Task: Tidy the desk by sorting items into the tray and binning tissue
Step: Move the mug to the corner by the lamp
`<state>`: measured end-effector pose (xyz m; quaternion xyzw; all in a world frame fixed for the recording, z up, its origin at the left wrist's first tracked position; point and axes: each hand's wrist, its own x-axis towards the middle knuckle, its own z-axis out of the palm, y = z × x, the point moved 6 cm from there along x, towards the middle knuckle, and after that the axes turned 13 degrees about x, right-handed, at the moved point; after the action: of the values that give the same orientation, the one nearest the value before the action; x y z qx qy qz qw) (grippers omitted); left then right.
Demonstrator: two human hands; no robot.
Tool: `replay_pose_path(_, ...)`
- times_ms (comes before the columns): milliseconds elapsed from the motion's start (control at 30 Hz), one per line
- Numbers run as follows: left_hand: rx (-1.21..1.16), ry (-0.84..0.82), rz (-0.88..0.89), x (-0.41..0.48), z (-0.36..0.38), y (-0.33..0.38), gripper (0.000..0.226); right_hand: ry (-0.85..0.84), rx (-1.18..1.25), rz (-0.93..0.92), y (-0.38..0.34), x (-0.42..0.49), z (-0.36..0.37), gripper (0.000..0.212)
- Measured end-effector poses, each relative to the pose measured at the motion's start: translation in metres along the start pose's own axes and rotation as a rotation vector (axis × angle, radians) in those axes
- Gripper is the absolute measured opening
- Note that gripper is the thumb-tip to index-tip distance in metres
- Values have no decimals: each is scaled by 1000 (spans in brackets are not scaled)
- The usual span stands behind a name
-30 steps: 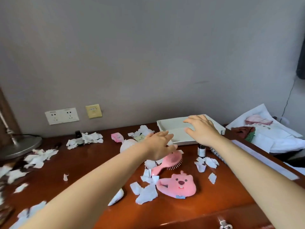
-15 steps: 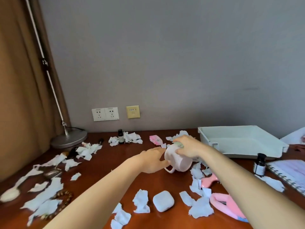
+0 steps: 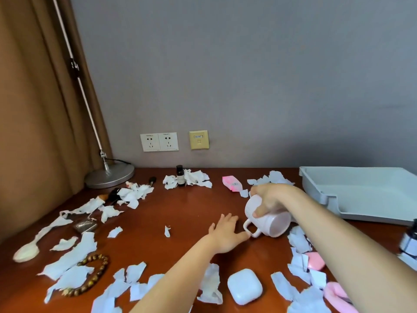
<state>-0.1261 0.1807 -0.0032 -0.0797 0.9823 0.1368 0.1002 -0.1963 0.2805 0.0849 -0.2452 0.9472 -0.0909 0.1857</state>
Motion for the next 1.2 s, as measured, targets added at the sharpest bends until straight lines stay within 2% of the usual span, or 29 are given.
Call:
replay_pose_path(133, -202, 185, 26, 5, -6, -1, 35, 8, 37, -16, 1, 4, 0, 66)
replay_pose_path(200, -271, 205, 18, 8, -7, -2, 16, 28, 56, -47, 1, 4, 1, 64)
replay_pose_path(267, -291, 199, 4, 10, -6, -4, 7, 66, 82, -95, 1, 4, 3, 59)
replay_pose_path(400, -431, 216, -10, 10, -6, -11, 11, 167, 150, -213, -2, -2, 5, 43)
replay_pose_path(533, -542, 383, -59, -5, -23, -23, 9, 305, 285, -323, -4, -16, 4, 34)
replay_pose_path(667, -472, 507, -66, -21, -35, -28, 4, 396, 387, -394, -5, -28, 13, 41)
replay_pose_path(833, -362, 490, -26, -37, -36, -32, 6, 402, 416, -378, -5, -29, 27, 36)
replay_pose_path(867, -354, 486, -22, -39, -35, -32, 7, 382, 413, -372, -6, -30, 28, 39)
replay_pose_path(967, -353, 483, -6, -45, -35, -34, 8, 300, 388, -371, -14, -28, 29, 75)
replay_pose_path(1033, -352, 475, 10, -49, -34, -34, 9, 245, 361, -361, -20, -24, 28, 89)
replay_pose_path(1200, -344, 461, 13, -55, -34, -44, 10, 168, 262, -337, -36, -15, 32, 97)
